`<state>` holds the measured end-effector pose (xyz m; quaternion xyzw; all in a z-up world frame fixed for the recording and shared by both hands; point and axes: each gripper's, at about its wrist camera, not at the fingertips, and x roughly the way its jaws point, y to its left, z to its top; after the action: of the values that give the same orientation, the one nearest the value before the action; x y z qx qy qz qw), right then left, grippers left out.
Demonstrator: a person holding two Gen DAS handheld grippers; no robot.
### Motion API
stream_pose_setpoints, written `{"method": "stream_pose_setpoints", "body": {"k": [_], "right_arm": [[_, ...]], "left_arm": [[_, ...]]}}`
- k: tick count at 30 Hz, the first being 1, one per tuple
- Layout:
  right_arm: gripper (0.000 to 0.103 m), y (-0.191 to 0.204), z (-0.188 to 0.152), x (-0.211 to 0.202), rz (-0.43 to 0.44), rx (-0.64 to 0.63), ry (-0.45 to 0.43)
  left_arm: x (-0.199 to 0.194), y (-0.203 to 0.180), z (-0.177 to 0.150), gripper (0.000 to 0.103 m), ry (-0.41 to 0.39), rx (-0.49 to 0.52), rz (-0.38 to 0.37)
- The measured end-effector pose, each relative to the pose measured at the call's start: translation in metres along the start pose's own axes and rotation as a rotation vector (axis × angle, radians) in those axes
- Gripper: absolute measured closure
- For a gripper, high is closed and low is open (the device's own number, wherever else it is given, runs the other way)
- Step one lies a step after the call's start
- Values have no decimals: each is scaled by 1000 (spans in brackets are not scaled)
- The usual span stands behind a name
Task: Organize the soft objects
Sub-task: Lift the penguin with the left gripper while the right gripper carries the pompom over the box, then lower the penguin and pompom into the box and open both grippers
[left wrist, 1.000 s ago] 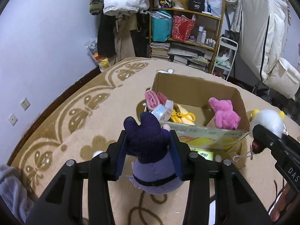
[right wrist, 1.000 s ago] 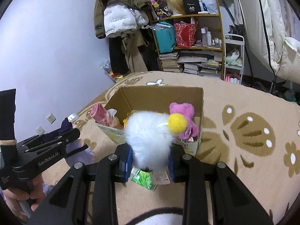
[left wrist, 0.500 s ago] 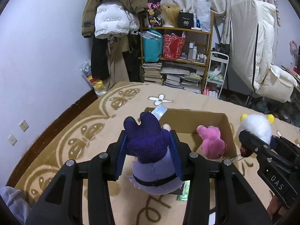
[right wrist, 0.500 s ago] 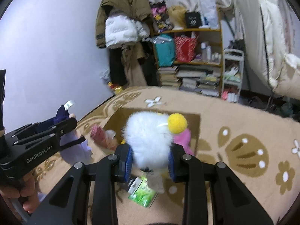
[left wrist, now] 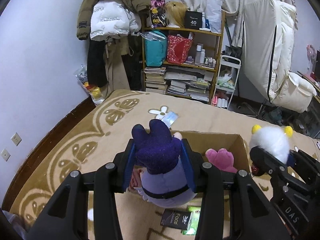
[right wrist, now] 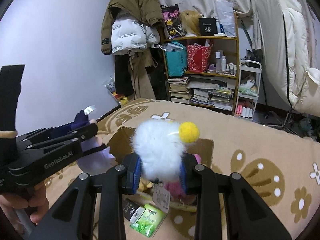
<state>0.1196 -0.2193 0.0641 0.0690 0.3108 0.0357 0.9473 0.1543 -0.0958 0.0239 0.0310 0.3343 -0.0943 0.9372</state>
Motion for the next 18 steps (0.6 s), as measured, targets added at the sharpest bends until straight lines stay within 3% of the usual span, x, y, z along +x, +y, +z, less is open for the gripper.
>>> {"method": "stream_pose_setpoints", "body": {"k": [8, 15, 18], "right_arm": [[70, -1, -2, 26, 15, -11, -7], [69, -11, -16, 58, 52, 21, 78], [69, -12, -22, 66, 29, 4, 125]], "left_arm": [[30, 1, 15, 61, 12, -14, -24], [49, 3, 9, 56, 59, -25, -47], [50, 1, 8, 52, 55, -6, -28]]}}
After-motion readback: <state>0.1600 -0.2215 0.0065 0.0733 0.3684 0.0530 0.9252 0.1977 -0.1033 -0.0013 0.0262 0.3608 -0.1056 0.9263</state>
